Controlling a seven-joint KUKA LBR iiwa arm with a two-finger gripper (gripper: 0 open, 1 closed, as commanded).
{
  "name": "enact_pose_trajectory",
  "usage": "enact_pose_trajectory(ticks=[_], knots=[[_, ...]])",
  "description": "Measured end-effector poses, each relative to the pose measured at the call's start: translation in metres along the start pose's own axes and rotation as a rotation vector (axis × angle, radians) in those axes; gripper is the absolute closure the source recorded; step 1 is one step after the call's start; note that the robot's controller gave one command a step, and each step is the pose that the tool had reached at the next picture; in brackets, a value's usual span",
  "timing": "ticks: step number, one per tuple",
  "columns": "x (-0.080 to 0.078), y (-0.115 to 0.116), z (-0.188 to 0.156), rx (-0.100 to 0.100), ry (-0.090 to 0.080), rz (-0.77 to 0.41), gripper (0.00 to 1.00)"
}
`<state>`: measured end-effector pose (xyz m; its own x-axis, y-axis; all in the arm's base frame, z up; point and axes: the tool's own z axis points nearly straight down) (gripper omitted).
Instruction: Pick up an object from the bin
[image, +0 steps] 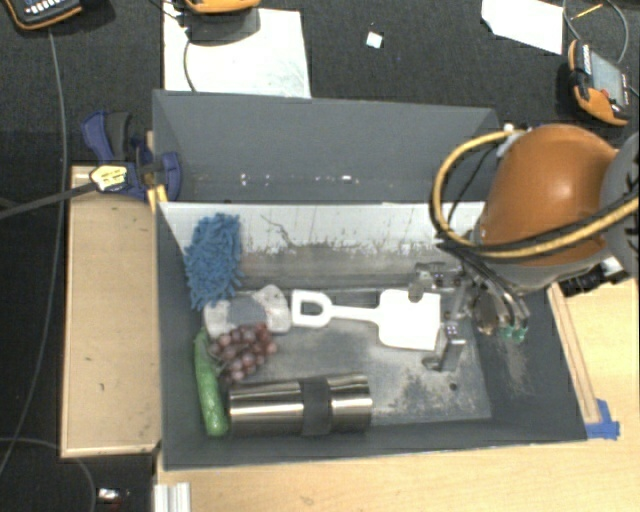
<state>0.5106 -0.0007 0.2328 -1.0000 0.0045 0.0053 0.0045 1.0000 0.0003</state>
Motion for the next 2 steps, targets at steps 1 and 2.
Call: enact_pose_trajectory(ticks=[1, 2], knots=[[-0.002, 0.0, -0.004, 0.0, -0.008, 0.0, 0.0], [-0.046, -0.009, 0.125, -0.001, -0.014, 0.077, 0.0]])
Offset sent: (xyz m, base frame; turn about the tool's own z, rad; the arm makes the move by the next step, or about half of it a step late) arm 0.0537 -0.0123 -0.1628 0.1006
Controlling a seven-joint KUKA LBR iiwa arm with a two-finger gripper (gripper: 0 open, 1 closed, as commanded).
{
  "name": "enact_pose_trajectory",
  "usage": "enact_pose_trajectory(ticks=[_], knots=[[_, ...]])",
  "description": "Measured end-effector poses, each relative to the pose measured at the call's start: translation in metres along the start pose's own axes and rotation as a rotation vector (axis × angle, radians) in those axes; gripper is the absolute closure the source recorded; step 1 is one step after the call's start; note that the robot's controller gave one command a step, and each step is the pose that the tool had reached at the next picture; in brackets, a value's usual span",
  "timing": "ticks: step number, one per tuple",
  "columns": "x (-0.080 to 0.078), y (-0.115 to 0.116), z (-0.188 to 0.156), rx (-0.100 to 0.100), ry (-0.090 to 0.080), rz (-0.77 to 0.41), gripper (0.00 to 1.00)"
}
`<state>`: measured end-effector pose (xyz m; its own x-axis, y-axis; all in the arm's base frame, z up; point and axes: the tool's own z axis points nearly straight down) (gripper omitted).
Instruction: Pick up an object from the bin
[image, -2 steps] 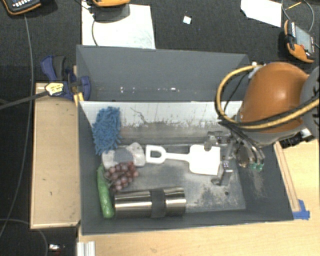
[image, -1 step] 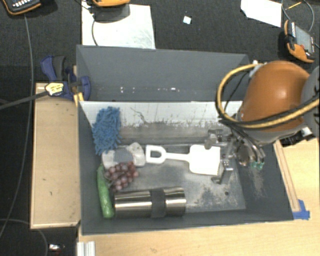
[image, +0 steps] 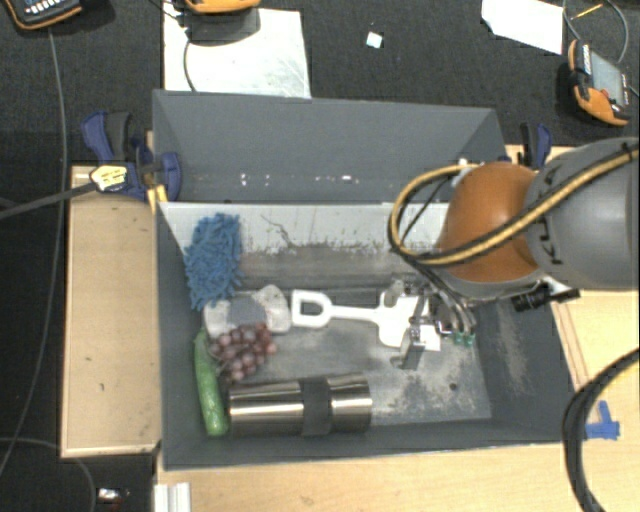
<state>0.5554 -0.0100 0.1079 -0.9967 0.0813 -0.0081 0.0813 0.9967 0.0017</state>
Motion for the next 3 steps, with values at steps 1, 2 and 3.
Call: enact_pose_trajectory(ticks=[1, 2, 3], knots=[[-0.017, 0.003, 0.037, 0.0, -0.01, 0.19, 0.0], [-0.001, -0.012, 0.037, 0.0, 0.004, 0.151, 0.0], [-0.014, 0.0, 0.037, -0.002, -0.011, 0.179, 0.0]])
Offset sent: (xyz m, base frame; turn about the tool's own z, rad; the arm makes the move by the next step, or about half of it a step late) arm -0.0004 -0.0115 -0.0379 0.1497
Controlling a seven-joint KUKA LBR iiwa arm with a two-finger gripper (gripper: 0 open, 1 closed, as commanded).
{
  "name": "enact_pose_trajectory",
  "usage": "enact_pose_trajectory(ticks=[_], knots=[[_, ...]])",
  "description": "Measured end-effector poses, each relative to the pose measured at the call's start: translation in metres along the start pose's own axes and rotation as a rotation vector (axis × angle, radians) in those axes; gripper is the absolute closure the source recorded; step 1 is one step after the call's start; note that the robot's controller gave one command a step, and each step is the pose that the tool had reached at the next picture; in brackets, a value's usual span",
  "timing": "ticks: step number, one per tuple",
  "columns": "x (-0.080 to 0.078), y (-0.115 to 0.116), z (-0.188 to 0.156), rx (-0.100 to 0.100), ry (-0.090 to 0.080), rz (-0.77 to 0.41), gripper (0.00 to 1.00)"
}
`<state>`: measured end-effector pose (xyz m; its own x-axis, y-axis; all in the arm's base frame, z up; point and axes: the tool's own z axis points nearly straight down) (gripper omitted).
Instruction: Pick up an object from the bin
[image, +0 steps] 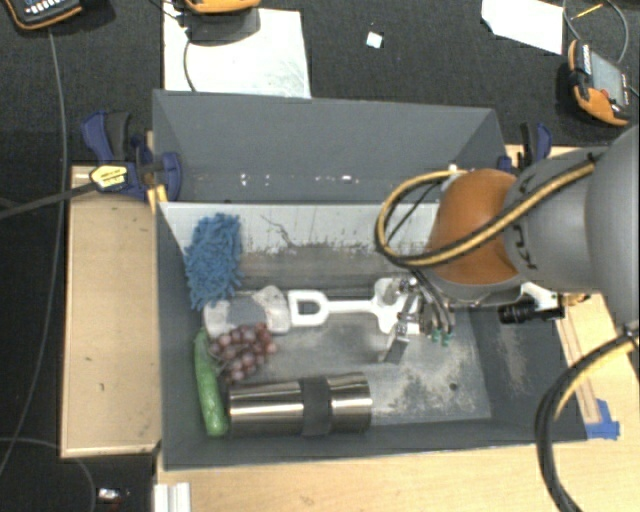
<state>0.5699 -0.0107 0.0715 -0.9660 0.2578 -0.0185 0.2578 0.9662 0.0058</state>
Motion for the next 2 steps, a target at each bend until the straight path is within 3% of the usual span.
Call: enact_pose_trajectory(ticks=[1, 2], knots=[[0.0076, -0.0119, -0.0002, 0.003, 0.008, -0.02, 1.0], [0.0076, -0.0119, -0.0002, 0.003, 0.008, -0.02, 1.0]])
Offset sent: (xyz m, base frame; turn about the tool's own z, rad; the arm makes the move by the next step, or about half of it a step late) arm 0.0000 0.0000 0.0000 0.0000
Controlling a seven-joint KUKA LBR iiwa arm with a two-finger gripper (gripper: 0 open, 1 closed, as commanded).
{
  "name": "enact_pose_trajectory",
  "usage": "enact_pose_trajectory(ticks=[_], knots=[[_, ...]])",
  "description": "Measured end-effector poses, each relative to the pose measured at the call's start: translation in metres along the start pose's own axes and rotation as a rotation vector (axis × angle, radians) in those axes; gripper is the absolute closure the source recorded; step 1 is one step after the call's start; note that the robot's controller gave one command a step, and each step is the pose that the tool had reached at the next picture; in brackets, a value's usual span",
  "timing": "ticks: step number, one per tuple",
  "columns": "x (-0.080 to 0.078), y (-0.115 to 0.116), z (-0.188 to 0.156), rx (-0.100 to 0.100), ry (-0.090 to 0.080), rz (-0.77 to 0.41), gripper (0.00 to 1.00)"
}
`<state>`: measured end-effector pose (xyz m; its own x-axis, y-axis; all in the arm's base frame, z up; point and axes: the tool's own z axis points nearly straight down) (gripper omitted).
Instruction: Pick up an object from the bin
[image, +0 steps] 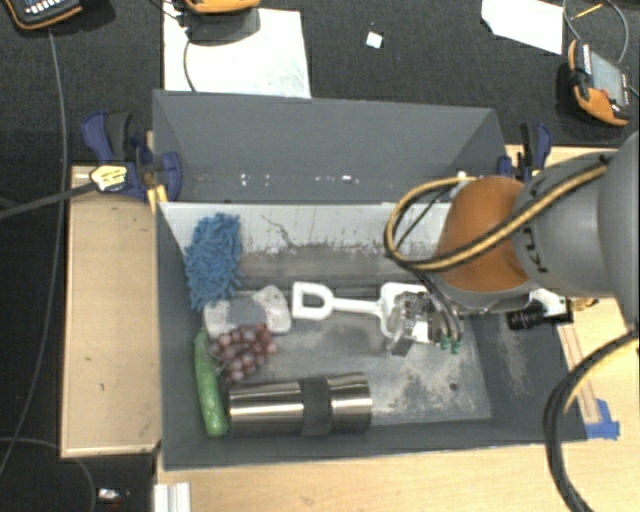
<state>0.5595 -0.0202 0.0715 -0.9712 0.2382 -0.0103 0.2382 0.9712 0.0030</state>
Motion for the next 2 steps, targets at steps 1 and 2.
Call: enact_pose_trajectory(ticks=[1, 2], knots=[[0.0, 0.0, -0.0034, 0.0, -0.001, 0.0, 1.0], [-0.0003, 0.0001, -0.0105, -0.001, -0.003, 0.0, 1.0]])
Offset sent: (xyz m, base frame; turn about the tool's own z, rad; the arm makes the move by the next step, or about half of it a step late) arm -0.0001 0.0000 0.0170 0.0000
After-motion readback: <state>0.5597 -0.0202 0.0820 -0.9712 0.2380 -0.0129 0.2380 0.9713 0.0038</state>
